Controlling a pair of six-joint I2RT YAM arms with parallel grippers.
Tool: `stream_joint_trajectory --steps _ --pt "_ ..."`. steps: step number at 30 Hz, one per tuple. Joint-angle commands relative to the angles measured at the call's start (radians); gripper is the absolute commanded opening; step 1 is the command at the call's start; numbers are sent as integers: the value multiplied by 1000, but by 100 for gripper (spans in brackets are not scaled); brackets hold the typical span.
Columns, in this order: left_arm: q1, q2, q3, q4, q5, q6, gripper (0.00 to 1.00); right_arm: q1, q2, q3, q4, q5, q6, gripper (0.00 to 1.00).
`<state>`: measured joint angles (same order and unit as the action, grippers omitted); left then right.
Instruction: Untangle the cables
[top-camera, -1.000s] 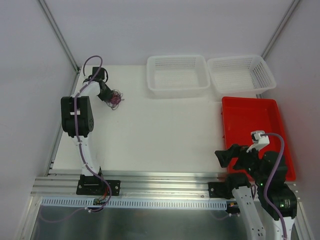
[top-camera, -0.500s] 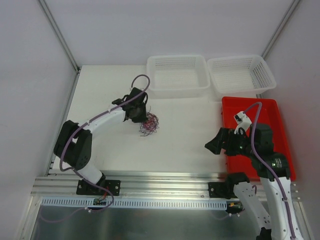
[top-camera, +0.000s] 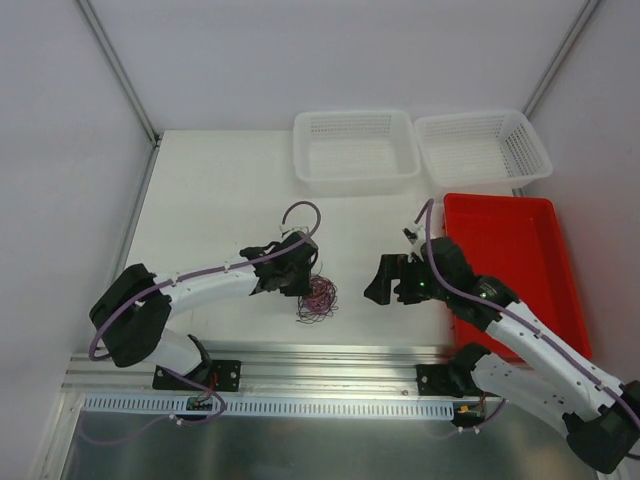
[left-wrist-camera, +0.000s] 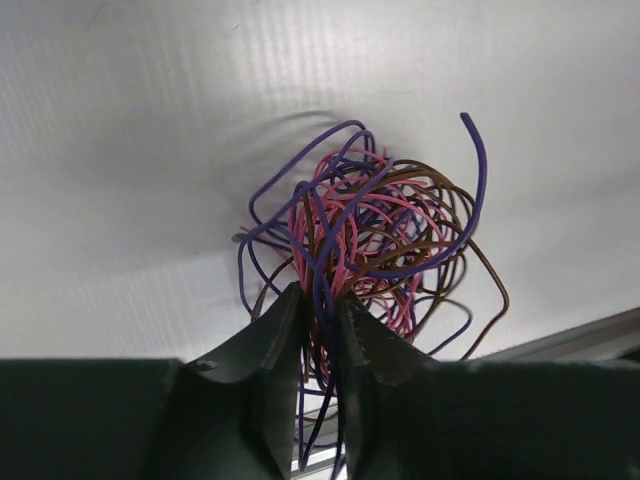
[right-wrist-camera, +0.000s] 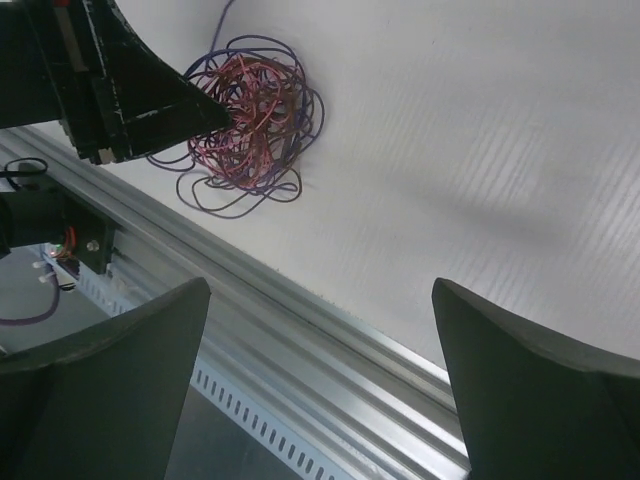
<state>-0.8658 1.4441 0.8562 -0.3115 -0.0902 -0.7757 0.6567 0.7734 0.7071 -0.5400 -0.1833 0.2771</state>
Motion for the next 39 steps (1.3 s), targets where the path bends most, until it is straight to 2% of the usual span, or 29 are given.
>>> stream_joint_trajectory --steps 1,3,5,6,7,12,18,22,24,26,27,28,29,30,31,34,39 --pt "-24 -50 -60 86 -42 -140 21 99 73 -47 216 172 126 99" --pt "-35 -74 -95 95 -51 -177 33 168 139 -63 288 220 149 99" --pt "-47 -122 -133 98 -72 -212 39 213 203 -70 328 254 174 96" --pt "-48 -154 -147 101 -75 -221 45 219 223 -72 360 263 191 95" --pt "-50 -168 -160 103 -83 -226 47 224 259 -70 376 277 200 94" --pt "-52 -221 -232 109 -85 -260 48 233 351 -57 457 288 228 90" --pt "-56 -177 -240 147 -63 -255 47 250 501 -46 610 236 249 84" --pt "-58 -137 -241 163 -59 -260 43 268 643 -21 663 196 260 81" --pt "-58 -119 -240 172 -62 -263 37 273 685 -18 701 193 269 79" --pt "-58 -111 -244 173 -68 -264 31 274 734 -20 725 145 274 71" --pt "-59 -113 -246 176 -72 -264 22 273 742 -21 730 143 271 66" --pt "-58 -116 -246 175 -81 -264 18 274 747 -23 732 140 267 55" --pt "-58 -123 -252 173 -91 -260 14 273 738 -24 726 146 264 49" --pt "-56 -142 -255 173 -100 -254 5 273 728 -26 715 151 251 42" --pt "-56 -155 -258 169 -112 -247 0 274 710 -24 698 177 240 24" --pt "-52 -217 -238 118 -175 -200 0 273 618 5 579 289 182 1" --pt "-41 -335 -132 11 -304 -80 0 270 449 130 283 470 62 1"
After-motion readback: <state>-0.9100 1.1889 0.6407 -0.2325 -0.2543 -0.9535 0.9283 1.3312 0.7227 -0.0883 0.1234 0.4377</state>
